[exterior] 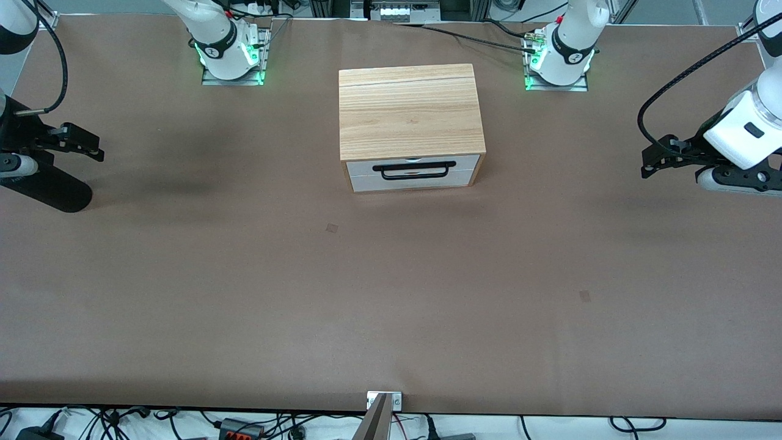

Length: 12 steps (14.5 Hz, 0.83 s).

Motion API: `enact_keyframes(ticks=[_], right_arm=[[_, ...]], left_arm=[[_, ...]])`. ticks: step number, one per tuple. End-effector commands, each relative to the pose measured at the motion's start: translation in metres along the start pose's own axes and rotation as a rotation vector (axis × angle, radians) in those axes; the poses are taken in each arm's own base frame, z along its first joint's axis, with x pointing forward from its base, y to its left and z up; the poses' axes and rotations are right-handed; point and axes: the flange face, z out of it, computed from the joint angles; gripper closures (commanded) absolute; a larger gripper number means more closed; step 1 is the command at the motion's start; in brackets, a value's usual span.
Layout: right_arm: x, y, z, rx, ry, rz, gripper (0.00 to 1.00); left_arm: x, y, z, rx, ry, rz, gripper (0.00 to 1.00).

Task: Pull top drawer with both arms simultaneously

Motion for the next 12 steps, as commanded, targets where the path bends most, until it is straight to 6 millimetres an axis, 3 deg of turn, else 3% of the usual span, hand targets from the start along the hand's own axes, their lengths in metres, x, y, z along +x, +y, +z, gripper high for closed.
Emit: enact_keyframes(ticks=[1, 12], right_arm=[[0.0020, -0.0077, -0.0013, -0.009, -0.001, 0.001, 0.00], [0.0067, -0.0084, -0.0067, -0.007, 0.015, -0.004, 0.00]], left_arm=[[0.0021, -0.0061, -0.0045, 0.014, -0.005, 0.017, 0.00], [-0.0023, 0.0021, -0.0047, 0.011, -0.043, 0.021, 0.00]])
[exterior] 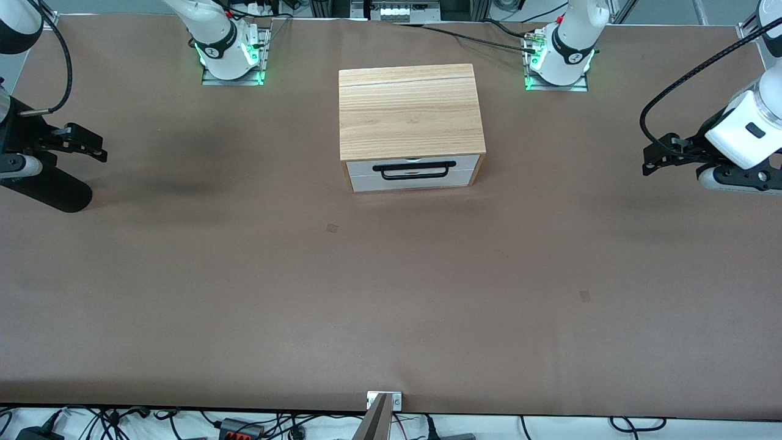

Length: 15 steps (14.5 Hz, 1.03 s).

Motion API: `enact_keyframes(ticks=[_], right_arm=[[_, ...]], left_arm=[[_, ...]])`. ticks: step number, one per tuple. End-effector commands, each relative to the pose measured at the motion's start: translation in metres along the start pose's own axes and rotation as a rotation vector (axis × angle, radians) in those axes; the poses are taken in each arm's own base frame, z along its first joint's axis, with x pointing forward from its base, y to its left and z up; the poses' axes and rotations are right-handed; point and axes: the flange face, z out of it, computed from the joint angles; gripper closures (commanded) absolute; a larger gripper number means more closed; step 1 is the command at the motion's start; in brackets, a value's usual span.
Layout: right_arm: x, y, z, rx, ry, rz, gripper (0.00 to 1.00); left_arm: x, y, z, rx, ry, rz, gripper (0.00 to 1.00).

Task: Pull top drawer with both arms simultaneously

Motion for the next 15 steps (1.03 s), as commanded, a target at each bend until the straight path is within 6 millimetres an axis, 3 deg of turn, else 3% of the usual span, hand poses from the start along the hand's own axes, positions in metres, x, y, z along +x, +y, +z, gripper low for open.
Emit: enact_keyframes(ticks=[1, 4, 5, 6, 7, 8, 10, 15], right_arm=[[0.005, -0.003, -0.010, -0.002, 0.016, 0.014, 0.00], [0.014, -0.009, -0.004, 0.000, 0.010, 0.005, 0.00], [0.022, -0.019, 0.009, 0.003, -0.008, -0.013, 0.00], [0.036, -0.024, 0.039, 0.013, -0.066, -0.026, 0.00], [0.049, -0.039, 0.050, 0.023, -0.075, -0.044, 0.00], [0.056, -0.057, 0.058, 0.036, -0.090, -0.069, 0.00], [0.064, -0.076, 0.077, 0.068, -0.120, -0.089, 0.00], [0.078, -0.100, 0.112, 0.293, -0.155, -0.009, 0.00]], left_arm=[[0.001, 0.005, -0.007, 0.011, -0.013, 0.023, 0.00], [-0.002, 0.009, -0.004, -0.005, -0.040, 0.032, 0.00], [-0.002, 0.010, -0.003, -0.007, -0.043, 0.036, 0.00], [-0.002, 0.011, -0.003, -0.008, -0.049, 0.038, 0.00], [-0.004, 0.011, 0.000, -0.017, -0.069, 0.038, 0.00], [-0.007, 0.012, 0.002, -0.021, -0.093, 0.040, 0.00], [-0.013, 0.014, 0.011, -0.056, -0.162, 0.040, 0.00], [-0.012, 0.032, 0.047, -0.226, -0.308, 0.049, 0.00]])
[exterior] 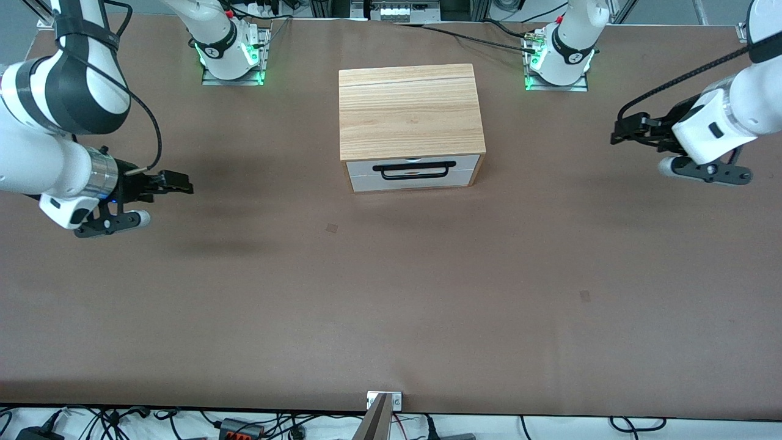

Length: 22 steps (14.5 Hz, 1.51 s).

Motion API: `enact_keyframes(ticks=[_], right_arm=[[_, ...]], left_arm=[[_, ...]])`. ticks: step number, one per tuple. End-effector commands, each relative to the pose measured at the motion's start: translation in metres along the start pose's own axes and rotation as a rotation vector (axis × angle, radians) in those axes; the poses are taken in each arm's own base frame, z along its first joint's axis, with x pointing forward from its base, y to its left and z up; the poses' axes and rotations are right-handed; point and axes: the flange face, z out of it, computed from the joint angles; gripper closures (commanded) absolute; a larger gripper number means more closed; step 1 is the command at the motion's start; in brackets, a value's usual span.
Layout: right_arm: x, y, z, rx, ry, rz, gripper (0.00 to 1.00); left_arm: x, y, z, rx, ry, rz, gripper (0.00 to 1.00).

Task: Pull top drawer with both arms simultaneously
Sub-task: 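Reach the left gripper and the right gripper to the black drawer handle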

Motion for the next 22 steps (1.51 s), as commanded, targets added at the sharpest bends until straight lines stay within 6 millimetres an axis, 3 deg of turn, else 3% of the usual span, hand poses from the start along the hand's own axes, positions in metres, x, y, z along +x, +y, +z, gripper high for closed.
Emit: enact_keyframes(ticks=[1, 3, 5, 7, 8, 9, 12, 14, 16, 19, 22], right_arm=[[0.014, -0.005, 0.011, 0.135, 0.004, 0.105, 0.00], [0.044, -0.022, 0.035, 0.317, 0.018, 0.153, 0.00], [0.069, -0.045, 0.060, 0.388, -0.003, 0.136, 0.00], [0.087, -0.063, 0.080, 0.579, -0.001, 0.147, 0.00], [0.091, -0.073, 0.087, 0.628, 0.021, 0.113, 0.00], [0.092, -0.091, 0.100, 0.640, 0.029, 0.043, 0.00], [0.090, -0.112, 0.138, 0.740, 0.084, -0.085, 0.00], [0.098, -0.119, 0.159, 0.840, 0.229, -0.075, 0.00], [0.093, -0.141, 0.188, 0.895, 0.292, -0.119, 0.00], [0.087, -0.168, 0.234, 0.980, 0.246, -0.150, 0.00], [0.073, -0.188, 0.262, 1.102, 0.091, -0.212, 0.01]], left_arm=[[0.019, 0.001, 0.022, -0.095, -0.064, 0.044, 0.00], [0.038, 0.001, 0.042, -0.252, -0.084, 0.124, 0.00], [0.055, -0.004, 0.055, -0.380, -0.071, 0.117, 0.00], [0.071, 0.002, 0.076, -0.550, -0.042, 0.152, 0.00], [0.078, -0.004, 0.092, -0.631, -0.022, 0.152, 0.00], [0.087, -0.005, 0.111, -0.702, -0.005, 0.160, 0.00], [0.103, -0.004, 0.176, -0.912, 0.102, 0.189, 0.00], [0.107, -0.002, 0.220, -1.046, 0.187, 0.202, 0.00], [0.110, 0.003, 0.249, -1.141, 0.225, 0.195, 0.00], [0.100, 0.019, 0.296, -1.256, 0.261, 0.174, 0.00], [0.087, 0.049, 0.332, -1.294, 0.278, 0.160, 0.00]])
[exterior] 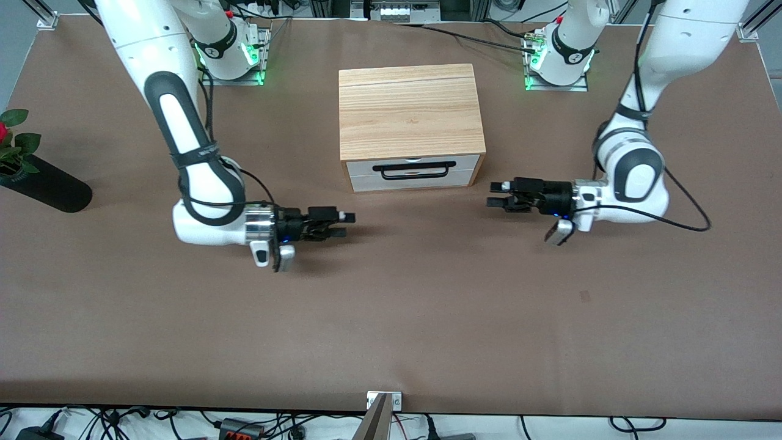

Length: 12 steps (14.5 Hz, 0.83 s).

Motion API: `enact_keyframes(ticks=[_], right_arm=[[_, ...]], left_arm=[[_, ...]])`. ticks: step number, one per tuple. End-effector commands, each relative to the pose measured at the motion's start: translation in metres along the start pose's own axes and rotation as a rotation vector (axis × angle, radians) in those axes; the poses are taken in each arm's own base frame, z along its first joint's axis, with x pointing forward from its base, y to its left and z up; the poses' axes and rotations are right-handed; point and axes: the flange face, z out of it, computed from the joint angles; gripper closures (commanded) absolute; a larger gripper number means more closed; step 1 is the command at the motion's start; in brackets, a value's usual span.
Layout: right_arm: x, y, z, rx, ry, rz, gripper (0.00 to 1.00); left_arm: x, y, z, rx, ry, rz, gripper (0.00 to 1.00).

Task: Pull top drawer with both arms simultaneously
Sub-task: 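Reach the left gripper and the right gripper to the black drawer handle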

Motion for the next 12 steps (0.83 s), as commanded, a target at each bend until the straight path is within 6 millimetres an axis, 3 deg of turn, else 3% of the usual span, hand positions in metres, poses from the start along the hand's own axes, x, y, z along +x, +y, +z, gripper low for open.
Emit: enact_keyframes(ticks=[1, 3, 6, 8, 10, 11, 12], right_arm=[[-0.016, 0.006, 0.019, 0.168, -0.126, -0.028, 0.02], [-0.020, 0.005, 0.025, 0.214, -0.150, -0.042, 0.03], [-0.027, -0.002, 0.031, 0.272, -0.208, -0.044, 0.06], [-0.035, 0.023, 0.050, 0.265, -0.229, -0.019, 0.11], [-0.032, 0.027, 0.064, 0.270, -0.240, -0.027, 0.13], [-0.034, 0.040, 0.070, 0.259, -0.240, -0.013, 0.16], [-0.033, 0.041, 0.070, 0.257, -0.235, -0.011, 0.22]], left_arm=[[-0.019, -0.014, 0.026, 0.013, 0.023, 0.017, 0.00], [-0.029, -0.019, 0.046, 0.022, 0.016, 0.000, 0.00], [-0.037, -0.027, 0.056, 0.022, 0.010, -0.025, 0.01], [-0.040, -0.032, 0.062, 0.017, -0.002, -0.036, 0.03], [-0.046, -0.045, 0.066, 0.015, -0.011, -0.043, 0.06], [-0.048, -0.050, 0.070, 0.010, -0.016, -0.020, 0.12], [-0.049, -0.051, 0.070, 0.011, -0.018, -0.014, 0.18]])
